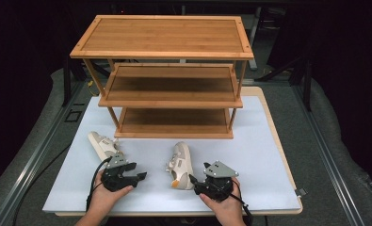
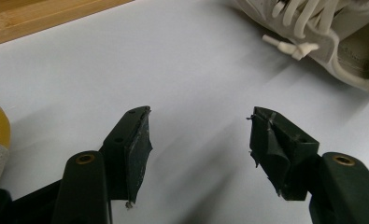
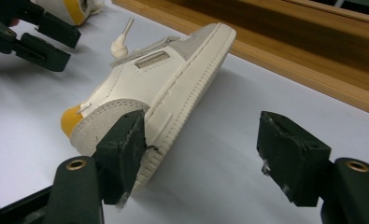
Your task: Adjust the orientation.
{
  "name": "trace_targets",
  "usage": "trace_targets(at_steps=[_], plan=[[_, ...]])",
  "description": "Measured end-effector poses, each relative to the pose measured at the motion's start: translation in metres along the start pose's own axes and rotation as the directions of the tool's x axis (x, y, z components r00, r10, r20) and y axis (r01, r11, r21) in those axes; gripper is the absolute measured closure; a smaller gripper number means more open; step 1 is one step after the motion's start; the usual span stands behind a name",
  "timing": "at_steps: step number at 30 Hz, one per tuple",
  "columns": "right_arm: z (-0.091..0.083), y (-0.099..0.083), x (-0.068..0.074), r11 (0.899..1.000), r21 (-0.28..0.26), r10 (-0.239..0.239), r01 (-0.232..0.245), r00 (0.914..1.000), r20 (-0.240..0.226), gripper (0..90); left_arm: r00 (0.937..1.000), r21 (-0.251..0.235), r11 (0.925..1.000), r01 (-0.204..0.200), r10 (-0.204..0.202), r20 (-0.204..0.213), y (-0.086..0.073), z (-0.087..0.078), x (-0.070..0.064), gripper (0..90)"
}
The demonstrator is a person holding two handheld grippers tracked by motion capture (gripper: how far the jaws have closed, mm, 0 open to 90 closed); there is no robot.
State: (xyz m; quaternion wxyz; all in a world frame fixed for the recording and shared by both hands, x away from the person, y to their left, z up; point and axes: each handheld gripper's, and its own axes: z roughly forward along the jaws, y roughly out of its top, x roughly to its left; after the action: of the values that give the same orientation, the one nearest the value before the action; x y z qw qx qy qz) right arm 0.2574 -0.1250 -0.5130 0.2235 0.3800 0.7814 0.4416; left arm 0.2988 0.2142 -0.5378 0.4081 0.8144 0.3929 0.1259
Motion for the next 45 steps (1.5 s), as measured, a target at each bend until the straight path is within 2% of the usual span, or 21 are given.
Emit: trace_targets(at_steps=[5,8,9,10,12,13,15,18,19,22,24,26,28,32,38,40,45], plan=[[-0.003,-0.002,-0.006,1.000,0.019,0.006,-0.007,0.9998,0.018,34.0,1.0000,0.003,1.0000,-0.003,0.003,0.001,0.000,0.000,0.001,37.9],[-0.005,-0.003,-0.010,0.999,0.047,0.007,-0.009,0.9987,0.050,35.4,1.0000,0.003,1.0000,-0.006,0.006,0.000,0.000,0.000,0.000,37.9],[-0.006,-0.004,-0.012,0.999,0.041,0.011,-0.013,0.9990,0.043,36.8,1.0000,0.002,1.0000,-0.004,0.004,-0.001,0.000,0.000,0.000,38.0],[-0.007,-0.005,-0.014,0.999,0.039,0.020,-0.023,0.9984,0.053,38.5,1.0000,0.001,1.0000,0.000,0.000,0.000,0.000,0.000,0.000,37.9],[-0.012,-0.004,-0.018,0.998,0.040,0.043,-0.047,0.9931,0.109,42.7,1.0000,0.001,1.0000,0.000,0.000,0.000,0.000,0.000,0.001,37.9],[-0.014,-0.004,-0.021,0.998,0.026,0.062,-0.065,0.9912,0.117,41.7,1.0000,0.001,1.0000,0.001,-0.001,0.000,0.000,0.000,0.001,37.9],[-0.017,-0.004,-0.027,0.994,0.000,0.109,-0.109,0.9900,0.089,43.3,1.0000,0.005,1.0000,-0.004,0.004,0.000,0.000,0.000,0.001,37.9],[-0.017,-0.002,-0.028,0.991,-0.022,0.132,-0.130,0.9844,0.117,43.8,1.0000,0.005,1.0000,-0.006,0.006,0.000,0.000,0.000,0.000,37.8],[-0.015,-0.001,-0.028,0.990,-0.032,0.143,-0.140,0.9836,0.110,43.0,1.0000,0.003,1.0000,-0.003,0.003,0.000,0.000,0.000,0.000,37.7],[-0.010,0.004,-0.024,0.992,-0.045,0.126,-0.122,0.9880,0.090,44.6,1.0000,0.004,1.0000,0.001,-0.001,-0.003,0.000,0.000,0.001,37.7],[-0.006,0.008,-0.020,0.991,-0.055,0.128,-0.123,0.9872,0.095,45.8,1.0000,0.005,1.0000,0.003,-0.003,-0.004,-0.001,0.000,0.001,37.7],[-0.002,0.010,-0.019,0.991,-0.036,0.135,-0.132,0.9868,0.089,46.8,1.0000,0.006,1.0000,0.004,-0.004,-0.003,0.000,0.001,0.001,37.7],[0.003,0.012,-0.018,0.989,-0.020,0.149,-0.148,0.9830,0.107,49.5,1.0000,0.008,1.0000,0.003,-0.003,-0.003,0.000,0.001,0.001,37.6],[0.011,0.014,-0.019,0.982,0.014,0.188,-0.190,0.9776,0.096,53.6,1.0000,0.010,0.9999,0.003,-0.003,-0.003,-0.001,0.001,0.002,37.6],[0.024,0.008,-0.015,0.978,0.061,0.194,-0.200,0.9765,0.094,57.3,1.0000,0.008,1.0000,0.002,-0.002,-0.002,-0.001,0.002,0.001,37.6],[0.027,0.007,-0.015,0.976,0.053,0.207,-0.213,0.9730,0.102,58.6,1.0000,0.010,1.0000,0.002,-0.002,-0.003,-0.001,0.002,0.000,37.7],[0.028,0.006,-0.018,0.975,0.057,0.207,-0.213,0.9736,0.095,60.8,1.0000,0.013,0.9999,0.003,-0.003,0.000,-0.001,0.002,0.001,37.6]])
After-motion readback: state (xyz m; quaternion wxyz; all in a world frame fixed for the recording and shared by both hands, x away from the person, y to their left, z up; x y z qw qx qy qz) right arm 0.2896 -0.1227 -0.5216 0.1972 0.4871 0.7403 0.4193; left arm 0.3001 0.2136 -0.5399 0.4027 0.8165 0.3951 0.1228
